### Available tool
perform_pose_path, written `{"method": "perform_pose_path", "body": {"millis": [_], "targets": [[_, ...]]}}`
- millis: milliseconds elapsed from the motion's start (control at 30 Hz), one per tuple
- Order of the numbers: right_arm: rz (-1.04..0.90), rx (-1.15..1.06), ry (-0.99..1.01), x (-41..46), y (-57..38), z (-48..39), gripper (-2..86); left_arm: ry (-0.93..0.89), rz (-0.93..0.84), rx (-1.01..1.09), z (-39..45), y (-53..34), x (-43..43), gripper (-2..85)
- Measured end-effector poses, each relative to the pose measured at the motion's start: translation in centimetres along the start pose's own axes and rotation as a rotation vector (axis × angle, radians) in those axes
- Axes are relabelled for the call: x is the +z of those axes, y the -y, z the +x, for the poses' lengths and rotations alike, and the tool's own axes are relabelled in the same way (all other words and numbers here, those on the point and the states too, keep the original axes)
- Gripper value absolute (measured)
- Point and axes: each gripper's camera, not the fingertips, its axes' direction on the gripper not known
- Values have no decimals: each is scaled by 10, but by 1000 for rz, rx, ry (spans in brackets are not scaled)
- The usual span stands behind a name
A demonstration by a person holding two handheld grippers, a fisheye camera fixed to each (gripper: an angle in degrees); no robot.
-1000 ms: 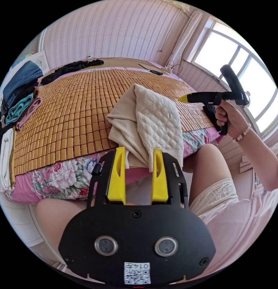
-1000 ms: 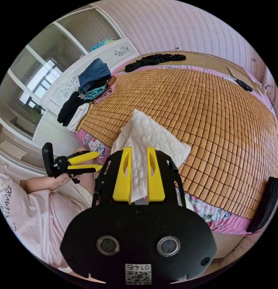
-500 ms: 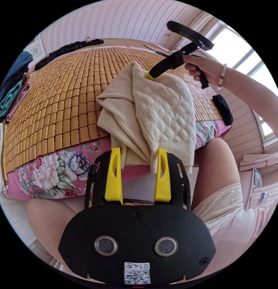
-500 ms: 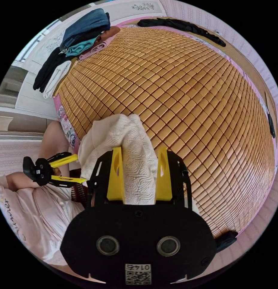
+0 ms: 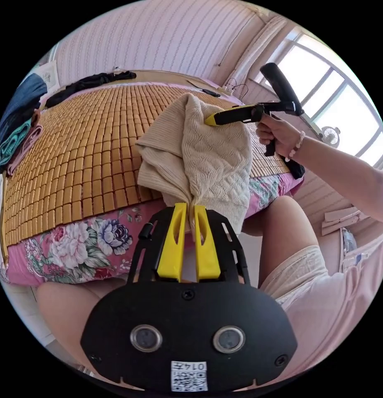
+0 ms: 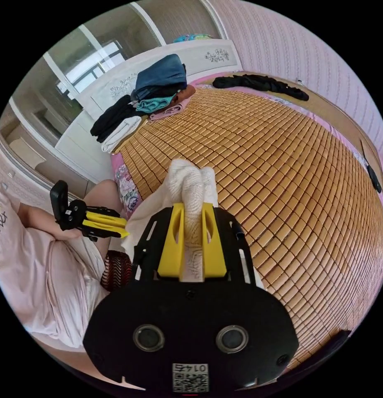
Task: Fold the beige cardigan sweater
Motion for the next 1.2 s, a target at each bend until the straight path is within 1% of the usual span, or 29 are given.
{"method": "perform_pose_path", "body": {"millis": [67, 100, 167, 267, 400, 533, 600, 667, 733, 767, 800, 833, 867, 900, 933, 967, 1000, 1033, 1067, 1100, 1133, 1167, 1200], "targets": [[180, 58, 8, -45, -40, -16, 68, 25, 59, 75, 14, -4, -27, 34], [224, 74, 6, -57, -51, -20, 68, 31, 76, 95, 18, -5, -35, 33], [379, 156, 30, -96, -96, -27, 67, 52, 144, 182, 37, -11, -65, 32], [538, 253, 44, -136, -153, -32, 67, 58, 203, 293, 62, -11, -96, 30], [658, 356, -15, -178, -219, -28, 68, -9, 222, 415, 97, 7, -107, 30], [718, 464, -154, -240, -296, -4, 68, -152, 218, 548, 155, 43, -86, 29], [717, 504, -240, -274, -324, 10, 68, -223, 209, 612, 187, 64, -72, 29], [677, 544, -373, -329, -350, 34, 67, -309, 218, 720, 240, 98, -55, 29], [632, 575, -482, -374, -360, 63, 69, -378, 235, 776, 283, 131, -43, 32], [589, 633, -507, -406, -364, 98, 74, -447, 232, 741, 308, 160, -31, 35], [572, 675, -506, -421, -367, 121, 76, -478, 222, 710, 321, 176, -23, 37], [561, 742, -506, -448, -371, 171, 84, -527, 179, 640, 345, 208, -2, 40], [515, 825, -498, -466, -375, 227, 94, -531, 133, 614, 366, 237, 21, 42], [476, 878, -488, -470, -378, 255, 100, -500, 118, 611, 374, 248, 33, 42], [396, 977, -478, -469, -385, 303, 108, -391, 101, 599, 384, 265, 55, 41], [319, 1062, -515, -458, -392, 334, 111, -300, 62, 553, 383, 275, 74, 37], [288, 1096, -537, -450, -395, 343, 109, -281, 20, 529, 380, 278, 83, 34], [261, 1134, -565, -428, -403, 354, 104, -304, -65, 467, 368, 280, 94, 29], [303, 1123, -543, -402, -413, 357, 88, -365, -93, 455, 352, 273, 95, 19], [330, 1105, -519, -386, -417, 356, 80, -387, -89, 467, 344, 267, 92, 14], [356, 1061, -459, -349, -426, 355, 72, -404, -62, 507, 325, 251, 82, 5], [299, 1035, -402, -306, -431, 358, 68, -385, -46, 532, 304, 233, 70, -2], [239, 1045, -375, -284, -433, 362, 69, -368, -41, 539, 294, 223, 64, -4]]}}
